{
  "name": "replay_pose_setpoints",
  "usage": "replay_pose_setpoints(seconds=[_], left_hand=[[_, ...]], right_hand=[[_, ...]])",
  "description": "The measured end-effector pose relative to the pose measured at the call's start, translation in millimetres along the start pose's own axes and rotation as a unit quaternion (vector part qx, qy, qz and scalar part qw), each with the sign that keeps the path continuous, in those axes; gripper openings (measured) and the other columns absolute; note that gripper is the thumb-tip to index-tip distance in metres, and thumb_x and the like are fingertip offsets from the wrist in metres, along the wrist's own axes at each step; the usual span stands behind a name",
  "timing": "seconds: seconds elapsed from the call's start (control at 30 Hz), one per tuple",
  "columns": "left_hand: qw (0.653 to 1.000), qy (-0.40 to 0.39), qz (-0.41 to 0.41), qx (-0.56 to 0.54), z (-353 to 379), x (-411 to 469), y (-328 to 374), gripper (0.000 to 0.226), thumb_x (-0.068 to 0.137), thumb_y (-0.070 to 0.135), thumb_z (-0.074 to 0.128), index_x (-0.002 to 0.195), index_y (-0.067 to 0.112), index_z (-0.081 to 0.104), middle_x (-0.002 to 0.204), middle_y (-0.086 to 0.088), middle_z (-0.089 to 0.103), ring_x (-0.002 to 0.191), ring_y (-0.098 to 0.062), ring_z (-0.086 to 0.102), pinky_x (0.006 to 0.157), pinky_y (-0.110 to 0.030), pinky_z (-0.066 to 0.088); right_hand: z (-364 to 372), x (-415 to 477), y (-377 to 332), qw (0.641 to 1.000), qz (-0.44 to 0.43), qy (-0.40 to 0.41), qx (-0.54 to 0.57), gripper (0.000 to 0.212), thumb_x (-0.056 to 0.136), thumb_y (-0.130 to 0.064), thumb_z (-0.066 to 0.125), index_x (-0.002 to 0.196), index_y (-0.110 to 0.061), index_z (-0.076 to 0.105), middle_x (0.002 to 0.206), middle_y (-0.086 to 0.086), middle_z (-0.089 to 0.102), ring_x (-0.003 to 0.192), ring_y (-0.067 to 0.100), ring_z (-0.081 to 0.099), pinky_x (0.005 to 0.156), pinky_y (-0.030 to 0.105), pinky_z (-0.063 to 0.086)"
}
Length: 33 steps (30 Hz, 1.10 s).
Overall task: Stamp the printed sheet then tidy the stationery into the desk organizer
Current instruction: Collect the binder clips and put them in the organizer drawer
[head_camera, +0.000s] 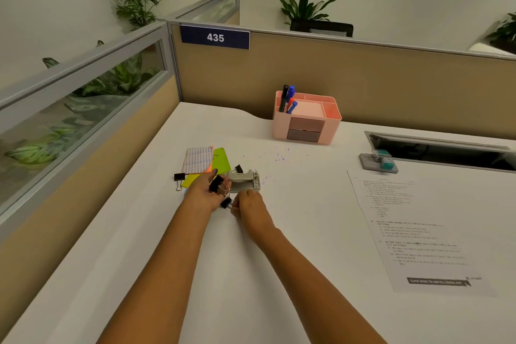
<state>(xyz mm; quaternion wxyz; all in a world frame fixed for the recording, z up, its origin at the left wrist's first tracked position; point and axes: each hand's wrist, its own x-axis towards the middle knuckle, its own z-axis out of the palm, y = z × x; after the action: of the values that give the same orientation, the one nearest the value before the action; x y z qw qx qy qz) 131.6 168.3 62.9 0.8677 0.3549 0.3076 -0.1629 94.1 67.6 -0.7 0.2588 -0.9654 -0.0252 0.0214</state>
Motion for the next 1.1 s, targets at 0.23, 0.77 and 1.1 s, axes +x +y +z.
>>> replay_pose_setpoints(seconds=[0.23, 0.77, 1.1], left_hand=[[1.0, -0.009, -0.009, 0.001, 9.3, 12.3, -2.8, 0.026, 0.097, 0.011, 0.042, 0.073, 0.005, 0.049, 0.074, -0.01, 0.048, 0.06, -0.017, 0.052, 0.063, -0.028, 0.044], [1.0, -0.001, -0.001, 0.03, 15.8, 23.2, -9.0, 0.024, 0.096, 0.011, 0.045, 0.073, 0.005, 0.049, 0.074, -0.009, 0.049, 0.061, -0.018, 0.054, 0.061, -0.029, 0.045], [0.999, -0.001, 0.004, 0.04, 16.2, 18.7, -9.1, 0.026, 0.097, 0.012, 0.043, 0.072, 0.005, 0.049, 0.075, -0.008, 0.049, 0.065, -0.017, 0.05, 0.063, -0.028, 0.043]], right_hand=[[-12.9, 0.9, 2.9, 0.999, 0.039, -0.025, -0.006, 0.03, 0.089, -0.009, 0.054, 0.117, 0.001, 0.053, 0.12, 0.021, 0.059, 0.112, 0.033, 0.053, 0.084, 0.035, 0.041], [-19.2, -6.5, 10.8, 0.999, 0.051, 0.003, 0.017, 0.026, 0.084, -0.008, 0.056, 0.107, -0.001, 0.063, 0.114, 0.018, 0.06, 0.103, 0.031, 0.058, 0.081, 0.033, 0.045], [-14.3, -14.5, 5.0, 0.996, 0.013, -0.012, 0.082, 0.044, 0.081, -0.034, 0.069, 0.116, -0.008, 0.059, 0.119, 0.012, 0.053, 0.109, 0.026, 0.054, 0.085, 0.029, 0.042]])
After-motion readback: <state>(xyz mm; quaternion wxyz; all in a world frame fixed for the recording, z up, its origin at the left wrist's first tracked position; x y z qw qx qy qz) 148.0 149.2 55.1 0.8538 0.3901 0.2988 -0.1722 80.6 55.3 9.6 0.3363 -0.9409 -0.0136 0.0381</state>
